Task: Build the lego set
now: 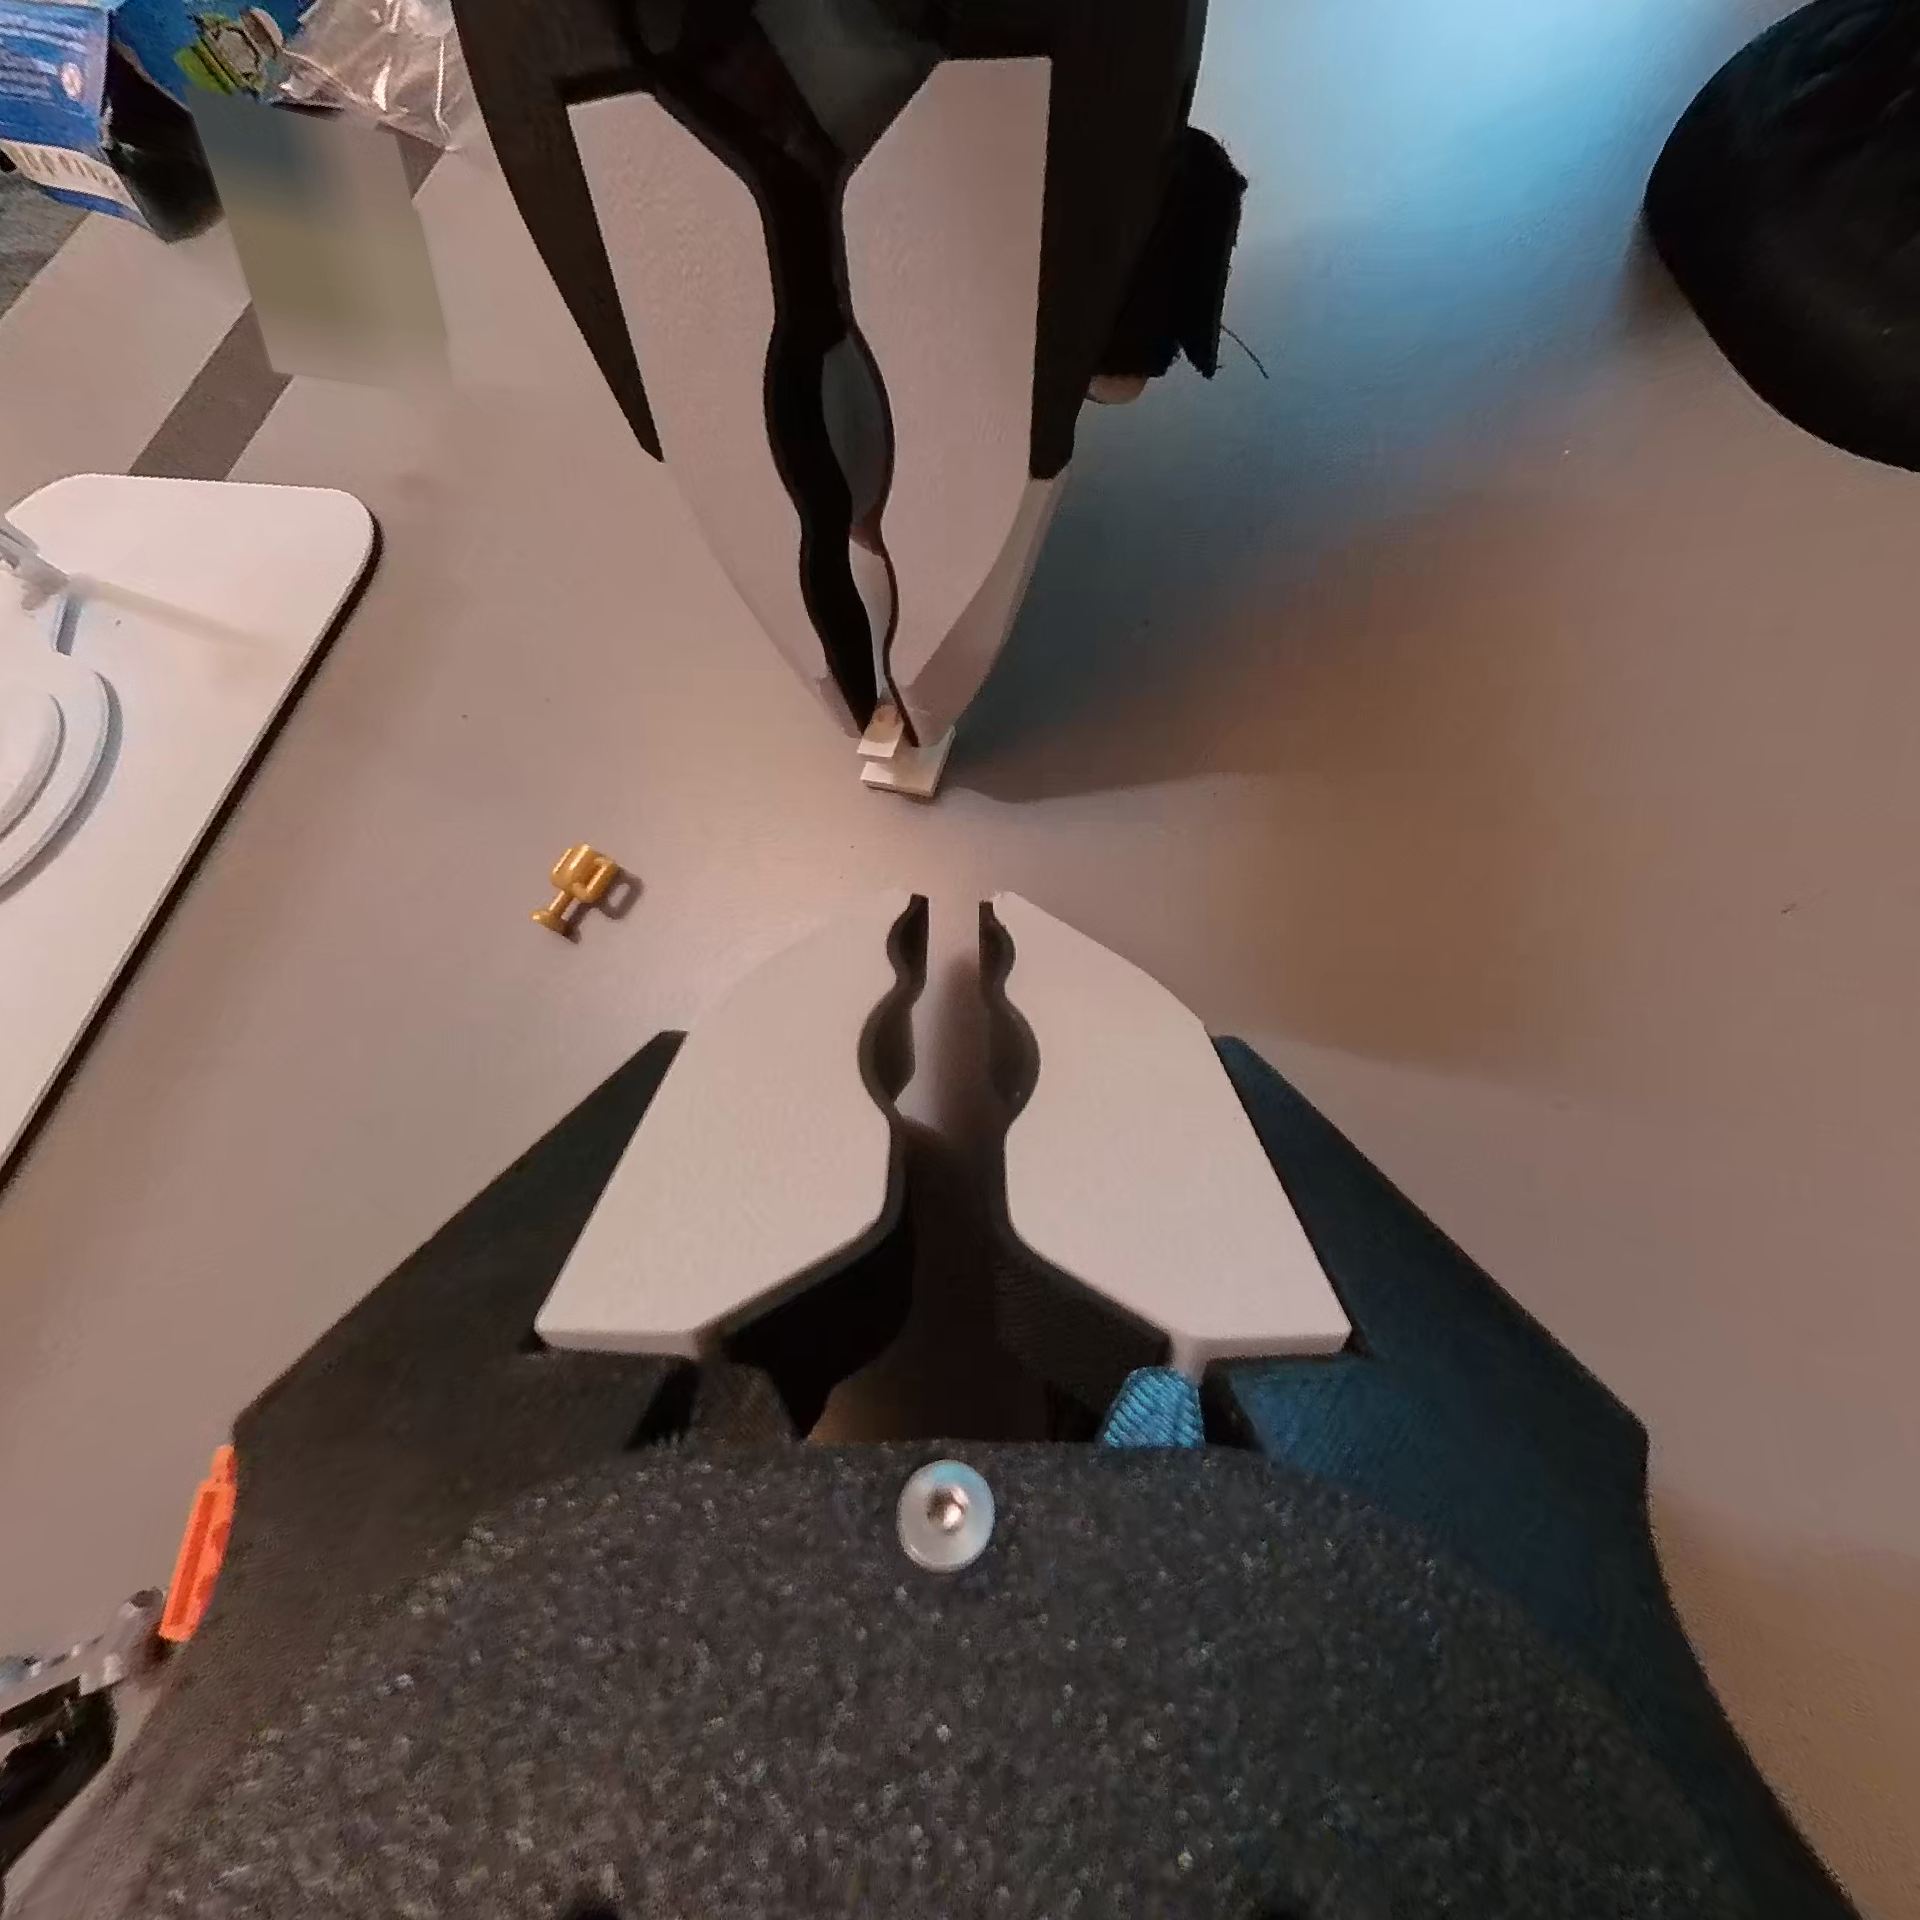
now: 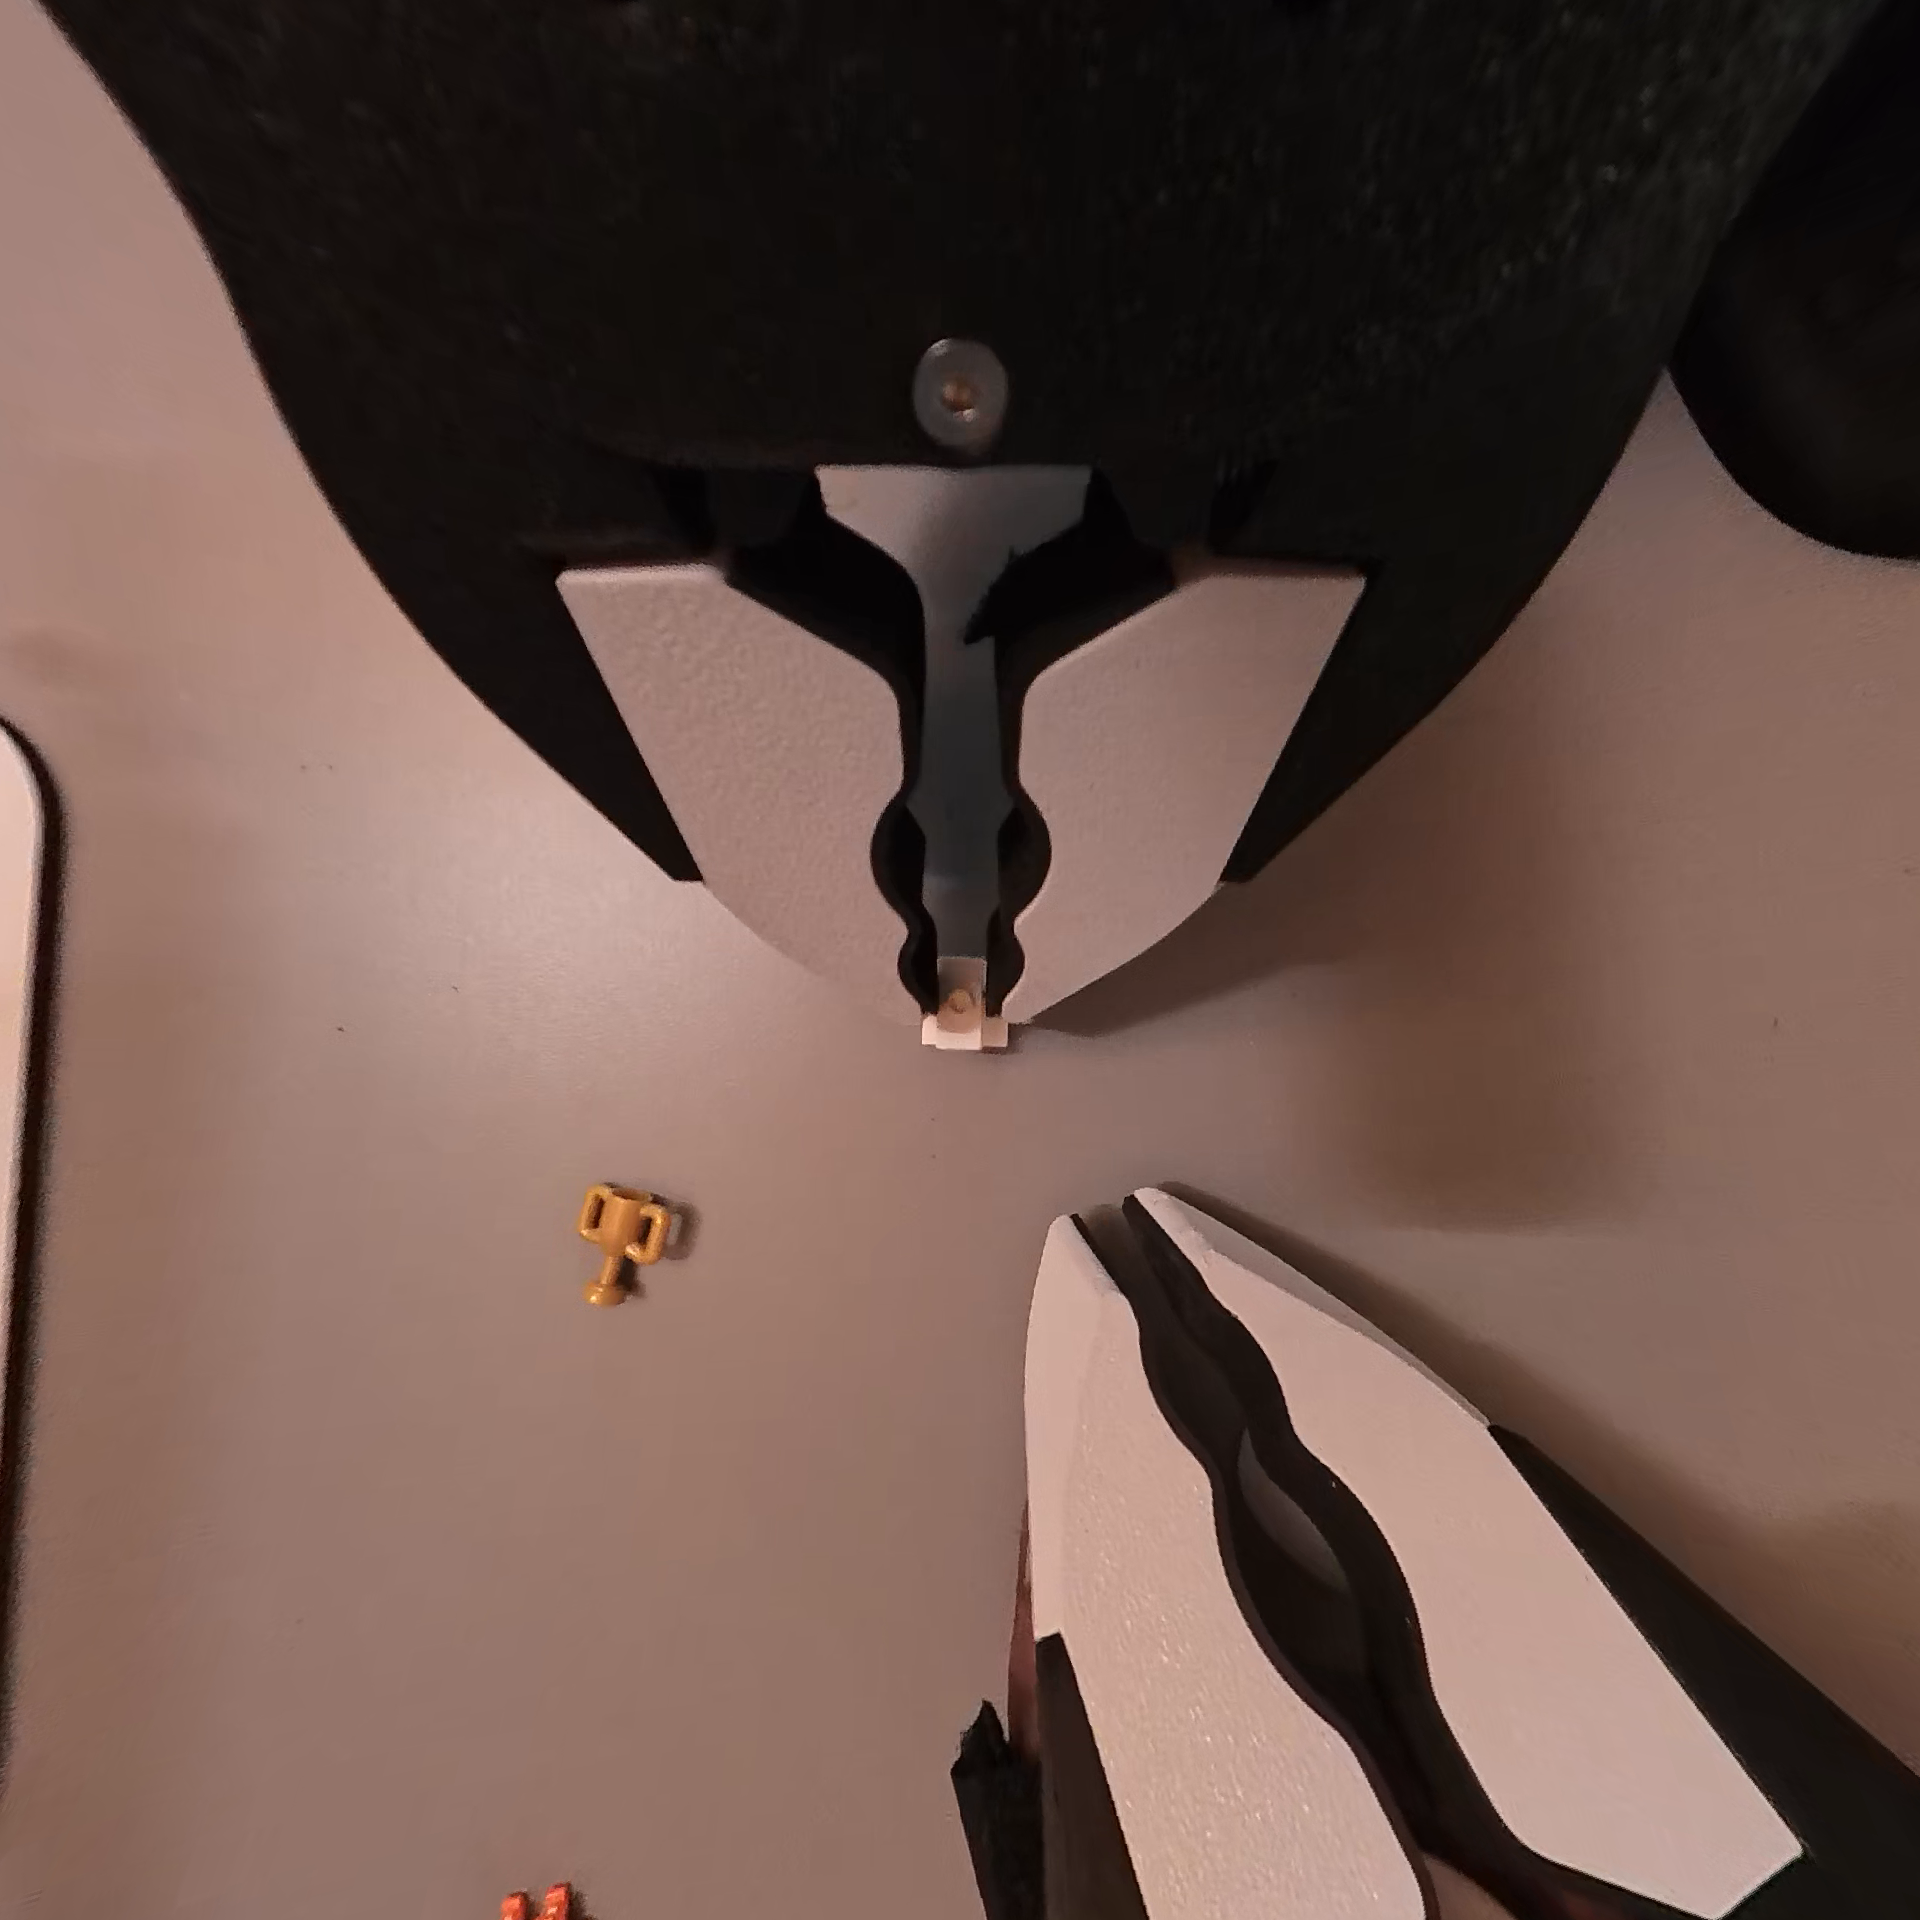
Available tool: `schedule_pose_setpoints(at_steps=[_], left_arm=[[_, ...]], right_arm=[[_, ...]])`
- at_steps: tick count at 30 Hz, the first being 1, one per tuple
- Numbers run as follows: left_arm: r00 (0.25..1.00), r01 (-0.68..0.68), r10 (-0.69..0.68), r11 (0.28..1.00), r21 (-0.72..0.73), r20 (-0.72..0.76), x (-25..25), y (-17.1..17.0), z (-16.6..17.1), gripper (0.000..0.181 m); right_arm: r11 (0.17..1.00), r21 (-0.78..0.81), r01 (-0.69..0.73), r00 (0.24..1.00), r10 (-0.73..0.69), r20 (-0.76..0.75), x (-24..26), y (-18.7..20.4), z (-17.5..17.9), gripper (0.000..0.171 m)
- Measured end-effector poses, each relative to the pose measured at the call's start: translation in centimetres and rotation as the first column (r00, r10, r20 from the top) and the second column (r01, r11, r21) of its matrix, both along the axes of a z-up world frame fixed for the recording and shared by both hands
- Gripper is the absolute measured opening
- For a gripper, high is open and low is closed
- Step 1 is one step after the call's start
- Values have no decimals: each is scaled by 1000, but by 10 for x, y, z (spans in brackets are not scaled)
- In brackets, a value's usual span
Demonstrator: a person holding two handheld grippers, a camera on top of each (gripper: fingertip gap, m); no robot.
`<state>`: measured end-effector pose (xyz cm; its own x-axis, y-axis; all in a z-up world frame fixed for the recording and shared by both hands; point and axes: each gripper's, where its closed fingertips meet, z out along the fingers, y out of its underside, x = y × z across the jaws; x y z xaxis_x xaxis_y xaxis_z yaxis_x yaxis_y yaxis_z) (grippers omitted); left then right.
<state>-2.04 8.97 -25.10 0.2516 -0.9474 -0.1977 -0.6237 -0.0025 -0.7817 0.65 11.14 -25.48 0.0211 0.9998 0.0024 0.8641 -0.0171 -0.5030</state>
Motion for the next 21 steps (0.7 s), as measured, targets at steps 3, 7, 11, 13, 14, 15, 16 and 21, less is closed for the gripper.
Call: schedule_pose_setpoints(at_steps=[3,7,11,13,14,15,16,21], left_arm=[[1000,0,0,1000,0,2,-1,0,0,9],[1000,2,-2,1000,-1,3,-1,0,0,9],[1000,2,-2,1000,0,2,-1,0,0,9],[1000,2,-2,1000,0,1,-1,0,0,9],[1000,3,-3,1000,1,1,-1,0,0,9],[1000,3,-3,1000,1,0,-1,0,0,9],[1000,2,-2,1000,2,-1,-1,0,0,9],[1000,2,-2,1000,2,0,-1,-1,0,9]], right_arm=[[1000,0,1,1000,-1,0,0,-1,0,9],[1000,-1,5,1000,-5,-8,1,-1,0,11],[1000,3,6,1000,-6,-12,1,-1,1,12],[1000,4,6,1000,-6,-17,2,-1,1,12],[1000,5,6,1000,-6,-20,2,-1,2,13],[1000,6,6,1000,-6,-24,2,-1,2,14],[1000,7,6,1000,-6,-28,2,-1,3,16],[1000,9,15,999,-15,-37,3,-2,-1,28]])
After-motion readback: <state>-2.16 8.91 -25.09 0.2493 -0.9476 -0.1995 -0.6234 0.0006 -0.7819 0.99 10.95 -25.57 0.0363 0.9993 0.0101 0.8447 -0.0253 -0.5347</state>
